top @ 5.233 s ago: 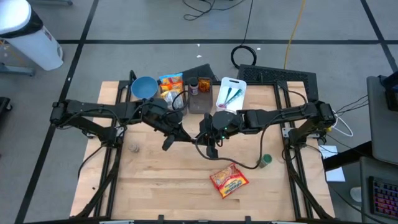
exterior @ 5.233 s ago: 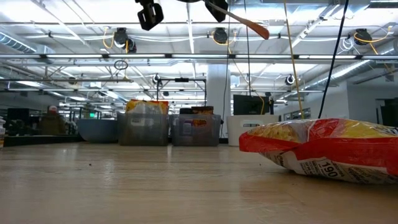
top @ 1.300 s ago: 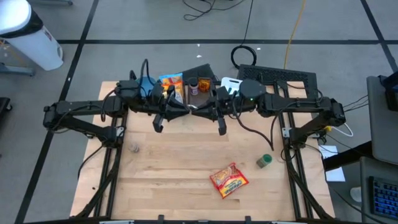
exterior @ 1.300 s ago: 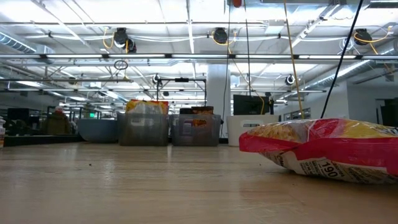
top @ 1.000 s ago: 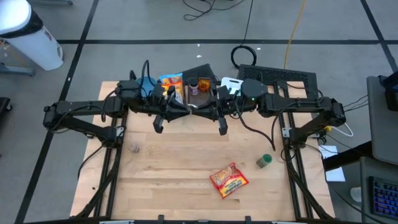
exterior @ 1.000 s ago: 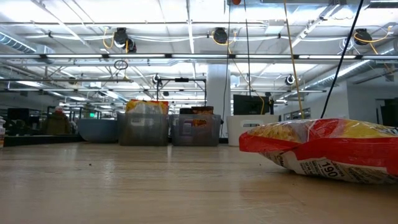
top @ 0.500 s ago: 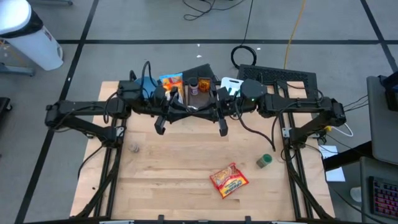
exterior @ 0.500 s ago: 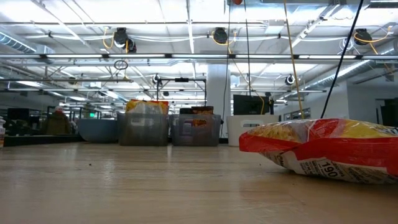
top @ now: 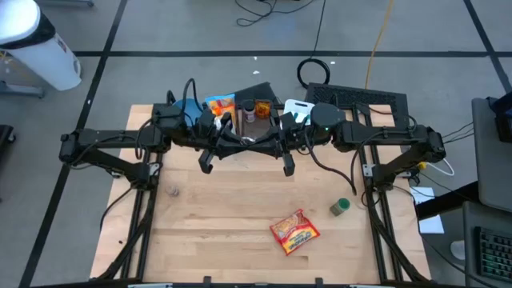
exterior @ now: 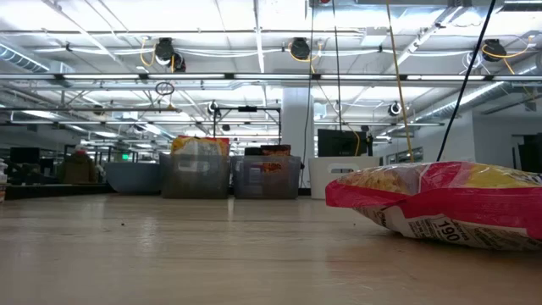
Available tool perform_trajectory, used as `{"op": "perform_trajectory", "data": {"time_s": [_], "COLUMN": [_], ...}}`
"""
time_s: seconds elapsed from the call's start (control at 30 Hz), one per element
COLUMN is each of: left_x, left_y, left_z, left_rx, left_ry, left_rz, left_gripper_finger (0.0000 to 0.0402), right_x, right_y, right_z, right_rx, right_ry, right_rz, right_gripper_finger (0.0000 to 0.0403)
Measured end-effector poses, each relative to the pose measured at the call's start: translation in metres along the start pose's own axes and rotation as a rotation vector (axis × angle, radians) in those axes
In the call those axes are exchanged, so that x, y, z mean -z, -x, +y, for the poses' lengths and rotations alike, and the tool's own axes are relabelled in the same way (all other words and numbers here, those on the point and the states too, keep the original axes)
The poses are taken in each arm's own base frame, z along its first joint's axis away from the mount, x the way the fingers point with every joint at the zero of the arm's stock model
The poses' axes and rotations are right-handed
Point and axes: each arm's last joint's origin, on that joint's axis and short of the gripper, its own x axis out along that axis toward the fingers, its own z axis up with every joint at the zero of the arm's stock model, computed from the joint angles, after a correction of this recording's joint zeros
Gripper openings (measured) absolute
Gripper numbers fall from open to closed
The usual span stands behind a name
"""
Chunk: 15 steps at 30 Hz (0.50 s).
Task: Pick & Place Food Item
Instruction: Put the orange spoon into the white bin
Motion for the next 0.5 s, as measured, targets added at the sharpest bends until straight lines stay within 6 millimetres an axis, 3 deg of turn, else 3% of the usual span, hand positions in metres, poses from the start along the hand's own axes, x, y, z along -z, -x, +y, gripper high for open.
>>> {"op": "perform_trajectory", "data": {"time_s": [0.13,0.5], "left_x": [0.0,0.0002], "left_y": [0.0,-0.0002], "left_z": [-0.0004,-0.0008], "left_rx": [0.012,0.034], "left_ry": [-0.01,-0.006], "left_rz": [0.002,0.008], "left_gripper_finger": [0.0014,0.001], "right_x": [0.0001,0.0002], "right_y": [-0.0001,-0.0003], "right_z": [-0.0001,-0.0002], "right_rx": [0.001,0.002], "right_ry": [-0.012,-0.02], "right_rz": [0.0,-0.001], "right_gripper_finger": [0.0004,0.0008]}}
